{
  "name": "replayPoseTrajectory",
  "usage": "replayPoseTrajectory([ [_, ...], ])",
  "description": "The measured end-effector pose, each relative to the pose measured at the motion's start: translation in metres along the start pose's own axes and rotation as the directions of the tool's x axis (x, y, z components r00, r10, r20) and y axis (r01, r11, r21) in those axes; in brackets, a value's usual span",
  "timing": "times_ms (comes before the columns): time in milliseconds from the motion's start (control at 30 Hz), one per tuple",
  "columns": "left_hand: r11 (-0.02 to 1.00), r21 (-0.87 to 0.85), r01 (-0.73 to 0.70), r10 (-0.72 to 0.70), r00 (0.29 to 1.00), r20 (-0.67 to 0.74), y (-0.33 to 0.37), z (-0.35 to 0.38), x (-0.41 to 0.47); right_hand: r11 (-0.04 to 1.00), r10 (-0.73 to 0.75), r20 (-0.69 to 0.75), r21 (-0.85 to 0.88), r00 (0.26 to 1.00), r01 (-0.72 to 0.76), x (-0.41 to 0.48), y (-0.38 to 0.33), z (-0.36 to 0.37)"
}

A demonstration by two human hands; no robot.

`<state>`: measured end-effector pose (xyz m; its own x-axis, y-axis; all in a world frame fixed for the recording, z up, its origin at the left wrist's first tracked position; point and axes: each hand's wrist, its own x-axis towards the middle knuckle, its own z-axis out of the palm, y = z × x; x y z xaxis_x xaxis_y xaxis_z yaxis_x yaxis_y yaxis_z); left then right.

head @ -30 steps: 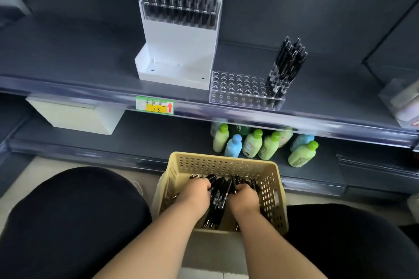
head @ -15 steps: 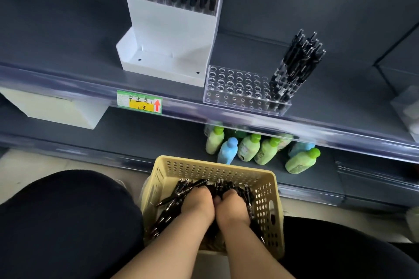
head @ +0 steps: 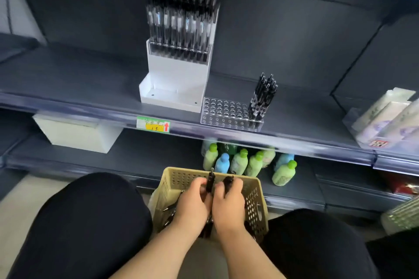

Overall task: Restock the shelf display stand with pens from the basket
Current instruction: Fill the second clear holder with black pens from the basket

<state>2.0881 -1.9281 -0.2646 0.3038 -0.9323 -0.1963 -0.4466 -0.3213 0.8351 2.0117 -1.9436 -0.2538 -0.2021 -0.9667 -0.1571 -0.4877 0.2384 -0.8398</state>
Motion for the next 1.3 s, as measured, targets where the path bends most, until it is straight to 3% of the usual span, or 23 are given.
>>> replayPoseTrajectory([
  [267,0.980,0.031,-0.197,0.199,0.964,-0.176,0.046,-0.049,-0.005,0.958,-0.140,-0.139,0.230,0.980,0.170,-0.001,-0.035,-0.031],
  [533,0.938,-0.028,-0.345,0.337,0.928,-0.161,0.100,-0.077,0.026,0.809,-0.242,-0.235,0.486,0.941,0.330,0.036,-0.097,-0.075],
  [867,0.841,-0.164,-0.516,0.465,0.844,-0.267,0.160,-0.077,0.087,0.594,-0.370,-0.434,0.570,0.821,0.568,0.127,-0.158,-0.148],
  [1067,0.760,-0.055,-0.648,0.616,0.744,-0.257,0.196,-0.068,0.130,0.605,-0.496,-0.461,0.425,0.736,0.674,0.176,-0.188,-0.156],
  [1300,0.840,-0.190,-0.509,0.452,0.849,-0.275,0.185,-0.051,0.167,0.605,-0.439,-0.381,0.544,0.814,0.581,0.197,-0.180,-0.139],
])
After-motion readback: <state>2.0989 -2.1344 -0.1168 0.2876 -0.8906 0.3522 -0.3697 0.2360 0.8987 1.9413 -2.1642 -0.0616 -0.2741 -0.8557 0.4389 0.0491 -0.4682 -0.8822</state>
